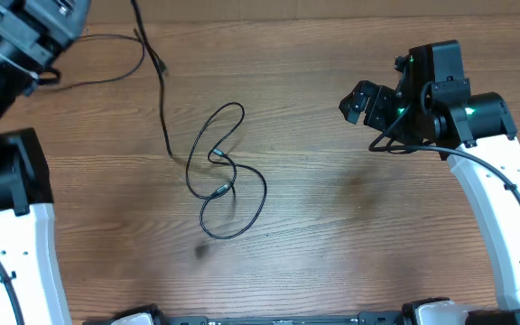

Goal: Untangle cables

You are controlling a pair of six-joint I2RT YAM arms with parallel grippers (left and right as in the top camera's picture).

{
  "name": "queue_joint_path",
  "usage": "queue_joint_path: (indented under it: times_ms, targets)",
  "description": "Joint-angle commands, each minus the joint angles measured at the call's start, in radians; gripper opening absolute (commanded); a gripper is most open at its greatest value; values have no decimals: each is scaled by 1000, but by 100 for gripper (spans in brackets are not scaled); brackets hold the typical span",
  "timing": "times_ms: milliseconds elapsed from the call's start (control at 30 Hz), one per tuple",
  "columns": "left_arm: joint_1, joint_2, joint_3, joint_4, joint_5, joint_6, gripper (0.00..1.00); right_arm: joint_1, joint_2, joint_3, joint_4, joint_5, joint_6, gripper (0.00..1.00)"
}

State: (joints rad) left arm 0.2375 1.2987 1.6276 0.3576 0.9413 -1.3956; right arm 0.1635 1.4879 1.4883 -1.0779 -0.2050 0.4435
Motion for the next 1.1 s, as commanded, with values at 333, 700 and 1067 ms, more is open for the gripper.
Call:
queue_joint_path:
  times_ms: [333,700,1067]
  targets:
    - [445,-11,7,-778,-105,552,4,-2,-5,5,2,6,-6,100]
    - [473,-8,5,-1350,-1110,613,4,-2,-5,5,2,6,-6,100]
    - [389,285,5,-1328,-948,986,4,-2,-5,5,2,6,-6,100]
